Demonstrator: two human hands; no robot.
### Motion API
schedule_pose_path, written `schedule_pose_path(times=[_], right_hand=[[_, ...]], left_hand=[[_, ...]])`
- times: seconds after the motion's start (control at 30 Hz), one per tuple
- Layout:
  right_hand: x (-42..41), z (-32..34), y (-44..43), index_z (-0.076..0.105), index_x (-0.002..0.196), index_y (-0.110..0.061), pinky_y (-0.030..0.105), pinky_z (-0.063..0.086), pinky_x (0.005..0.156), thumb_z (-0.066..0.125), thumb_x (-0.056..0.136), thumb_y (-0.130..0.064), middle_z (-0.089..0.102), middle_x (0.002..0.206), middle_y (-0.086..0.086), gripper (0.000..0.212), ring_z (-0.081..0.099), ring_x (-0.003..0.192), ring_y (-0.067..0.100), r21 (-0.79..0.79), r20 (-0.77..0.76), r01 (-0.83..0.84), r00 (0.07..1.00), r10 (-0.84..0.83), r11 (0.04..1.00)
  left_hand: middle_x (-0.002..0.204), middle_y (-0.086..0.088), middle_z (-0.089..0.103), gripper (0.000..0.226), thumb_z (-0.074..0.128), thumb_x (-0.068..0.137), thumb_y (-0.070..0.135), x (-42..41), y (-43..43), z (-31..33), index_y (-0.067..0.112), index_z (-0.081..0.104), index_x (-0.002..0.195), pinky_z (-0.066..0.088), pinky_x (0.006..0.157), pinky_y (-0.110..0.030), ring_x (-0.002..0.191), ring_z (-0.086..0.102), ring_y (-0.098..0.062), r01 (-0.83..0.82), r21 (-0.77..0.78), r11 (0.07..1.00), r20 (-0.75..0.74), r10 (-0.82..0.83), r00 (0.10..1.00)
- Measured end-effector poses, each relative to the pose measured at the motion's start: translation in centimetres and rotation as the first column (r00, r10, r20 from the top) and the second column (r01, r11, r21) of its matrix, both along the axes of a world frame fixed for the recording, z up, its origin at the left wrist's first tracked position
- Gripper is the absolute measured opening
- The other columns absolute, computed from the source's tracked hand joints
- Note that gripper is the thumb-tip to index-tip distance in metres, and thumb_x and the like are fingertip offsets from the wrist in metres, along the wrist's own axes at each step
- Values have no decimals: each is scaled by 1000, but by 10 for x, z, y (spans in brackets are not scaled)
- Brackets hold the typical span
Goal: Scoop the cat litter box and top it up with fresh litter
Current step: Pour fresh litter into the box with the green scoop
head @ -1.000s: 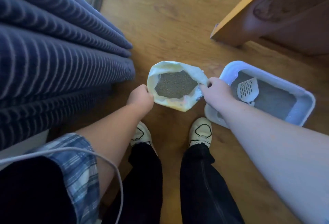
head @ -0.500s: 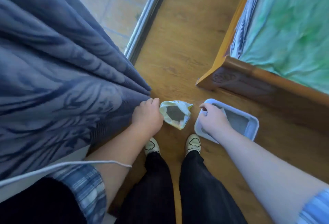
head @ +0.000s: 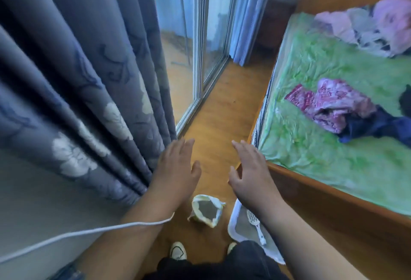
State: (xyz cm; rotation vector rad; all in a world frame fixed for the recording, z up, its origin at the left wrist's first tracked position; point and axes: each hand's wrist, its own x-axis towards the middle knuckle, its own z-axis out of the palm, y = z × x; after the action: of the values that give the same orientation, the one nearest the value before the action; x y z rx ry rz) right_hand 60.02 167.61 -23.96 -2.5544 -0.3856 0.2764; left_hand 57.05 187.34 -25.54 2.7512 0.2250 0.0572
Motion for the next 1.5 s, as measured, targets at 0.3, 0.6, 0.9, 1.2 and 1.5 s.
schedule_pose_path(times=[0.3,0.6,0.9,1.2,1.5], right_hand=[[23,54,-12,17,156,-37,35,8,123,47,99,-37,15,165,-6,64,6,153,16,3,172,-270,949,265,963],[-8,65,-37,18,155,-40,34,6,122,49,99,-35,13,165,-12,64,0,152,11,70,134,-665,745,653,744],[-132,51,-8,27,155,-30,26,5,119,50,98,-27,21,163,-8,61,5,151,11,123,141,-915,400,906,385],[-292,15,16,28,154,-32,35,10,122,46,100,-28,24,162,-7,57,10,151,16,90,41,-992,97,994,93],[-421,-98,55,31,153,-24,37,17,121,47,95,-13,29,159,-1,61,16,149,19,8,-211,-985,168,963,174]], left_hand=[[161,3,22,61,41,99,42,-47,-29,53,26,21,154,12,122,-35,149,13,-16,-310,5,951,92,308,947],[151,-3,42,59,52,92,40,-145,-107,47,22,39,146,35,114,-42,138,38,-23,-684,7,730,69,682,728],[160,-7,28,58,40,98,39,-323,-156,58,23,27,152,25,119,-42,146,25,-28,-932,150,330,-39,944,328],[160,-9,26,58,39,100,40,-493,-193,38,19,27,153,24,120,-43,147,24,-28,-992,126,-17,-86,996,-28],[157,-10,32,55,42,100,35,-616,-178,-77,16,33,151,29,117,-41,144,30,-26,-991,106,79,-332,943,39]])
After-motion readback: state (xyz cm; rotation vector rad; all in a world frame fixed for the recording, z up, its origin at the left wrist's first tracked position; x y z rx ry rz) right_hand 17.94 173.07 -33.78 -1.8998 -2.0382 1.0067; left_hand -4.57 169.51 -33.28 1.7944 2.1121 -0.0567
